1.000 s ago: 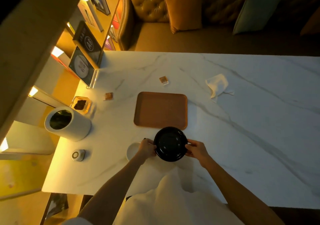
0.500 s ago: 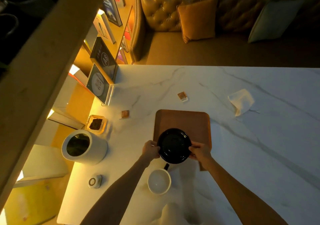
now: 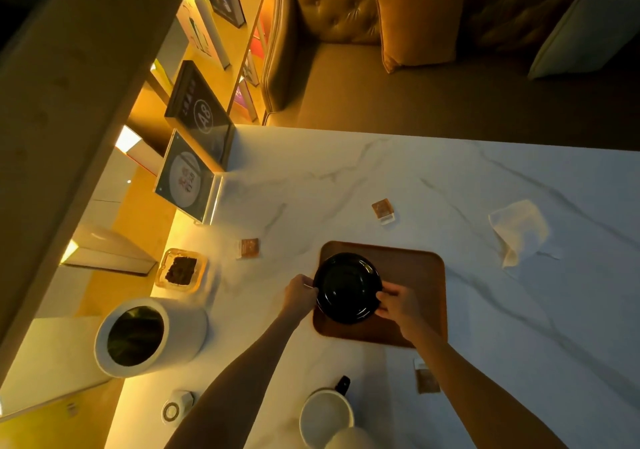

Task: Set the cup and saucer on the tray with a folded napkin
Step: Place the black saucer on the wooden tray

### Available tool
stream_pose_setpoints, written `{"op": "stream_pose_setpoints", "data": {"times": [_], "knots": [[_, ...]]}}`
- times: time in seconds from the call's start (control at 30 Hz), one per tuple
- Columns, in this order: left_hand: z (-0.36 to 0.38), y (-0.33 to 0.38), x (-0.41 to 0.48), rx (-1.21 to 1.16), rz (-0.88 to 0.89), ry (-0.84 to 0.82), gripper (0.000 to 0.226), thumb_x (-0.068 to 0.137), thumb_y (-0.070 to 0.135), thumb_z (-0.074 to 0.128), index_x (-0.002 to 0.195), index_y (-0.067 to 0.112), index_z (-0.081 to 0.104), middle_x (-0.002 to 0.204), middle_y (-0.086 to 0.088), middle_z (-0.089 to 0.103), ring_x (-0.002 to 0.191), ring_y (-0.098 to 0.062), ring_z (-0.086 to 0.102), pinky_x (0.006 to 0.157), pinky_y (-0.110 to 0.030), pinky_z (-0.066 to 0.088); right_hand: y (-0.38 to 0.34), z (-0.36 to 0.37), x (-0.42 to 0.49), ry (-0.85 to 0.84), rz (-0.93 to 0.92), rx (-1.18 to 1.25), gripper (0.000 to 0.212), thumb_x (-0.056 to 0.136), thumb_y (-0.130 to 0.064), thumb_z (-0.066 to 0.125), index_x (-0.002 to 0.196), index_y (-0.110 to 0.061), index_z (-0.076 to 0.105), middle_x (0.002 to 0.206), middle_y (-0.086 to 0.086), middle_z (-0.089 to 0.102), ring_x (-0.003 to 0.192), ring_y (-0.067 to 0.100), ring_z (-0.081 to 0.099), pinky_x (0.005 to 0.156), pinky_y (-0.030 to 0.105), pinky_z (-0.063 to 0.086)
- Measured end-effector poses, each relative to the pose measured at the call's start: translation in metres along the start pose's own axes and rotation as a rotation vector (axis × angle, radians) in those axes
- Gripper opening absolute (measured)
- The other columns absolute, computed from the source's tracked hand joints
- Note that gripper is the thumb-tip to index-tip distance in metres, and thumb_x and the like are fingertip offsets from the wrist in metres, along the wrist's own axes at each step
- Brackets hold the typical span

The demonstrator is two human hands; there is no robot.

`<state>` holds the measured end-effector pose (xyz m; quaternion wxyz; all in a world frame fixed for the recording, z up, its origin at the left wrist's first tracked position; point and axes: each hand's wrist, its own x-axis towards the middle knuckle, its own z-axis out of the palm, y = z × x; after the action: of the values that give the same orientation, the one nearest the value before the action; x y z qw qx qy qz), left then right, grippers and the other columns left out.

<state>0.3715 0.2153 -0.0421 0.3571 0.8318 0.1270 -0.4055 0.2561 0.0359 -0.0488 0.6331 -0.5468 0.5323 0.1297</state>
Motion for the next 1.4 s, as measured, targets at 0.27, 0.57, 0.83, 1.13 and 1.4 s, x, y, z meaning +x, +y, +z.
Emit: {"op": "stream_pose_setpoints", "data": {"times": [0.27,0.57,0.83,1.13,1.4], "knots": [[0.007,-0.003,0.014,0.018,-0.011,0.003,0.018,0.088,0.008,0.06,0.104,0.014,0.055,0.099,-0.009,0.064,0.085,-0.022,0.067,0.077,-0.035,0.061,-0.001,-0.001,0.013,0.006,-0.018,-0.068,0.04,0.09,-0.001,0.057,0.13,-0.007,0.054,0.119,0.018,0.063,0.105,0.032,0.064,0.081,0.039,0.058],[0.008,0.001,0.013,0.226,0.033,-0.074,0.021,0.087,0.004,0.056,0.105,0.014,0.053,0.095,-0.014,0.07,0.081,-0.024,0.071,0.073,-0.033,0.061,0.009,-0.005,0.013,0.039,-0.144,-0.186,0.039,0.091,-0.005,0.056,0.13,-0.007,0.054,0.122,0.016,0.064,0.102,0.022,0.063,0.078,0.023,0.053],[0.009,-0.001,0.014,0.386,0.122,-0.017,0.018,0.089,0.015,0.059,0.106,0.011,0.055,0.095,-0.004,0.057,0.088,-0.021,0.059,0.078,-0.033,0.053,0.01,-0.005,0.013,0.033,-0.155,-0.285,0.034,0.094,-0.013,0.052,0.127,-0.008,0.055,0.105,0.007,0.065,0.09,0.015,0.061,0.072,0.022,0.049],[0.012,-0.008,0.016,0.297,0.098,0.008,0.02,0.09,0.013,0.059,0.109,0.009,0.056,0.108,-0.01,0.062,0.09,-0.02,0.056,0.073,-0.029,0.046,0.017,-0.005,0.012,0.026,-0.211,-0.314,0.033,0.095,-0.014,0.053,0.126,-0.006,0.054,0.118,0.013,0.063,0.097,0.012,0.056,0.069,0.013,0.042],[0.017,-0.011,0.015,0.226,0.077,0.037,0.011,0.088,0.009,0.058,0.097,0.014,0.053,0.093,-0.004,0.056,0.072,-0.011,0.049,0.056,-0.019,0.037,0.021,-0.007,0.017,0.028,-0.256,-0.403,0.031,0.096,-0.018,0.05,0.124,-0.005,0.056,0.106,0.01,0.065,0.083,0.009,0.057,0.064,0.014,0.041]]}}
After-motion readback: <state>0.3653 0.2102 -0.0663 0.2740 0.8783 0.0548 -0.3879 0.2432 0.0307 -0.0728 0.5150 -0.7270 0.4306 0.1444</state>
